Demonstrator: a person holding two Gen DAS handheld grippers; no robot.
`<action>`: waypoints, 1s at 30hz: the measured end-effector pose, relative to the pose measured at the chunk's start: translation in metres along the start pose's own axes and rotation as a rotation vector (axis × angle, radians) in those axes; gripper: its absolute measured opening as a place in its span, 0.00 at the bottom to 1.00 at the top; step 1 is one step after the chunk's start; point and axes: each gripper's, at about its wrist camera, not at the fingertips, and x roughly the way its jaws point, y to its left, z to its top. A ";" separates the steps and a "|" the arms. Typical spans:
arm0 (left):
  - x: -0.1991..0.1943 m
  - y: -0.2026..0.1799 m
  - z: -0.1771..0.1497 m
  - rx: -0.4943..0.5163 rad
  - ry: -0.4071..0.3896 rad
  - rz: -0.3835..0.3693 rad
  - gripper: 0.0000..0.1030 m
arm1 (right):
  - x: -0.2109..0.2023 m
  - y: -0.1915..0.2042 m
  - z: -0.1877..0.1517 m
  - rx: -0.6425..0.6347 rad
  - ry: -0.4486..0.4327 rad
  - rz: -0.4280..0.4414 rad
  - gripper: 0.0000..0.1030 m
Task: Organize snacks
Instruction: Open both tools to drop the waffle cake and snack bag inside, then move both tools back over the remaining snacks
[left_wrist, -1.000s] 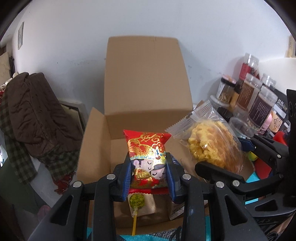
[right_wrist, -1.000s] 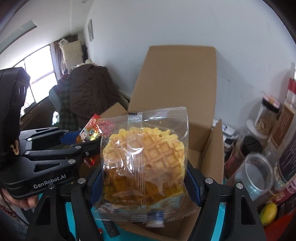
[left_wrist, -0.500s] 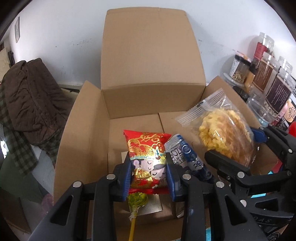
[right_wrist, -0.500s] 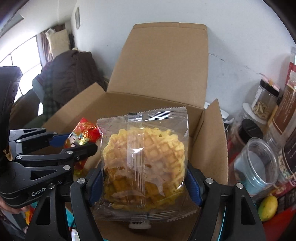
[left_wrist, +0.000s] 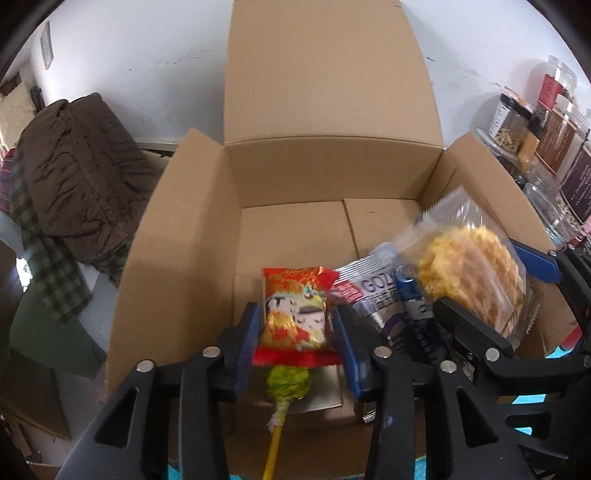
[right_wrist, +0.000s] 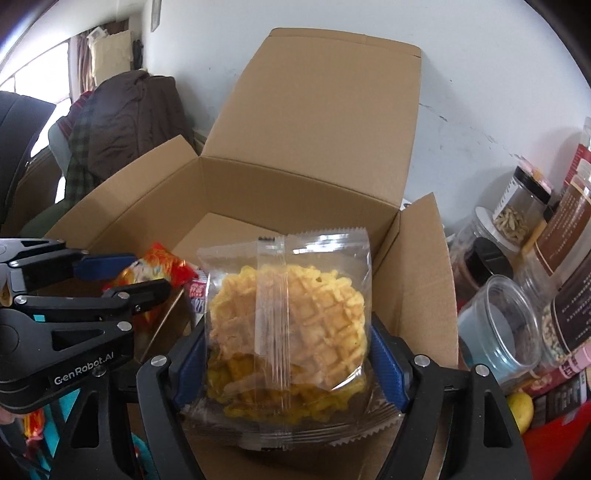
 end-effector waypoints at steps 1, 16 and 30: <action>-0.002 0.001 0.000 -0.002 -0.002 0.004 0.41 | 0.000 0.000 0.000 0.002 0.003 0.002 0.78; -0.053 0.007 0.000 -0.013 -0.094 0.017 0.41 | -0.026 0.001 0.000 0.032 -0.048 0.061 0.78; -0.120 0.003 0.001 -0.005 -0.202 -0.017 0.41 | -0.090 0.000 0.008 0.039 -0.149 0.043 0.78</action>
